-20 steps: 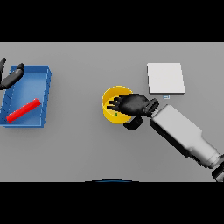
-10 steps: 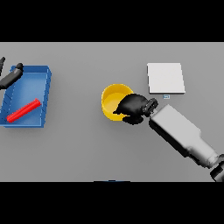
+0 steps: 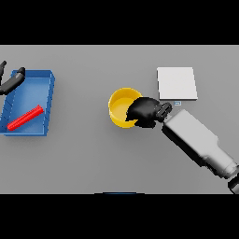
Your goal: Pick up the red beaker and tilt it to pour out 1 green nut into yellow bowl. Pick up the yellow bowl and place it on the metallic measuring scale.
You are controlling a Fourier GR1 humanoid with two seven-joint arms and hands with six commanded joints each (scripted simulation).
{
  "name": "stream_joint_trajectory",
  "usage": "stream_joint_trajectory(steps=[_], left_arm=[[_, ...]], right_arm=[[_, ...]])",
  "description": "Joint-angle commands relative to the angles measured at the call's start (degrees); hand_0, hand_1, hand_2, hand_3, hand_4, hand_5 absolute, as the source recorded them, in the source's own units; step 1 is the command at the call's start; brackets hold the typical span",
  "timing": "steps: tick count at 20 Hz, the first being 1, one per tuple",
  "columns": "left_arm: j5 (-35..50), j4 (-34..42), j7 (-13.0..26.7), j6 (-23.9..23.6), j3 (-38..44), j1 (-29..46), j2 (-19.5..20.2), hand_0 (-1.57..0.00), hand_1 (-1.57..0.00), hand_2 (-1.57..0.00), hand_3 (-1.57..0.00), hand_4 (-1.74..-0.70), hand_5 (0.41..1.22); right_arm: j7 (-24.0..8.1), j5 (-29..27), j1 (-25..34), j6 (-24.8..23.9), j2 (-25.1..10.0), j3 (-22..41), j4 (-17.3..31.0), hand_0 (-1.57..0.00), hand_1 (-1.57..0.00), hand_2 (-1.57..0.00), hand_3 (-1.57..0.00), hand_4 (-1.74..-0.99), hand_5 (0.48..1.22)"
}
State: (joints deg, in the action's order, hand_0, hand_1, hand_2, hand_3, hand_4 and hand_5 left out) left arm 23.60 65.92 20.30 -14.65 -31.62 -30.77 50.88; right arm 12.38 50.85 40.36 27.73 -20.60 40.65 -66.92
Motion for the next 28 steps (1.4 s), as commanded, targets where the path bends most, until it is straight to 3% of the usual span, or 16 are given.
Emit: stream_joint_trajectory(steps=[1, 7, 8, 10, 14, 21, 25, 28], left_arm=[[0.3, 0.3, 0.2, 0.2, 0.2, -0.1, 0.2, 0.0, 0.0, 0.0, 0.0, -0.72, 0.695], [-0.1, -0.5, 0.3, 0.3, -0.1, -0.4, -0.1, 0.0, 0.0, 0.0, 0.0, -0.72, 0.692], [0.0, -0.4, 0.1, 0.6, -0.1, -0.5, -0.2, 0.0, 0.0, 0.0, 0.0, -0.72, 0.688], [-0.2, -0.2, 0.0, 0.6, -0.1, -0.5, 0.3, 0.0, 0.0, 0.0, 0.0, -0.71, 0.686], [0.1, 0.8, 0.2, -0.1, 0.1, 0.1, 0.5, 0.0, 0.0, 0.0, 0.0, -0.72, 0.688], [0.2, 2.9, 1.2, -1.1, 0.2, 1.0, 1.7, 0.0, 0.0, 0.0, 0.0, -0.73, 0.717], [0.4, 3.3, 3.2, -1.4, 0.1, 0.7, 1.5, 0.0, 0.0, 0.0, 0.0, -0.74, 0.73], [0.1, 2.6, 3.1, -0.8, 0.0, 0.3, 1.6, 0.0, 0.0, 0.0, 0.0, -0.73, 0.735]], right_arm=[[-0.3, 0.0, -0.1, -0.4, -0.1, -0.3, -0.1, -1.53, -1.53, -1.33, -1.32, -1.727, 1.211], [-3.9, -3.3, 0.4, 4.4, -2.5, -4.9, -6.9, -1.56, -1.56, -1.43, -1.23, -1.737, 1.218], [-3.4, -3.7, 0.1, 4.6, -3.6, -5.8, -8.3, -1.56, -1.56, -1.43, -1.21, -1.738, 1.219], [-5.5, -3.4, -0.1, 4.2, -5.1, -7.4, -9.9, -1.57, -1.57, -1.46, -1.18, -1.739, 1.22], [-6.7, -3.4, -1.1, 4.1, -5.9, -8.6, -11.8, -1.56, -1.57, -1.52, -1.16, -1.74, 1.22], [-5.9, -2.9, 0.2, -1.0, -9.3, -12.7, -5.8, -1.57, -1.57, -1.53, -1.15, -1.741, 1.221], [-4.0, -2.3, 1.8, -4.4, -10.2, -14.1, 0.0, -1.57, -1.57, -1.54, -1.14, -1.741, 1.221], [-4.6, -1.6, 2.5, -7.1, -10.1, -15.2, 5.3, -1.57, -1.57, -1.54, -1.15, -1.741, 1.221]])
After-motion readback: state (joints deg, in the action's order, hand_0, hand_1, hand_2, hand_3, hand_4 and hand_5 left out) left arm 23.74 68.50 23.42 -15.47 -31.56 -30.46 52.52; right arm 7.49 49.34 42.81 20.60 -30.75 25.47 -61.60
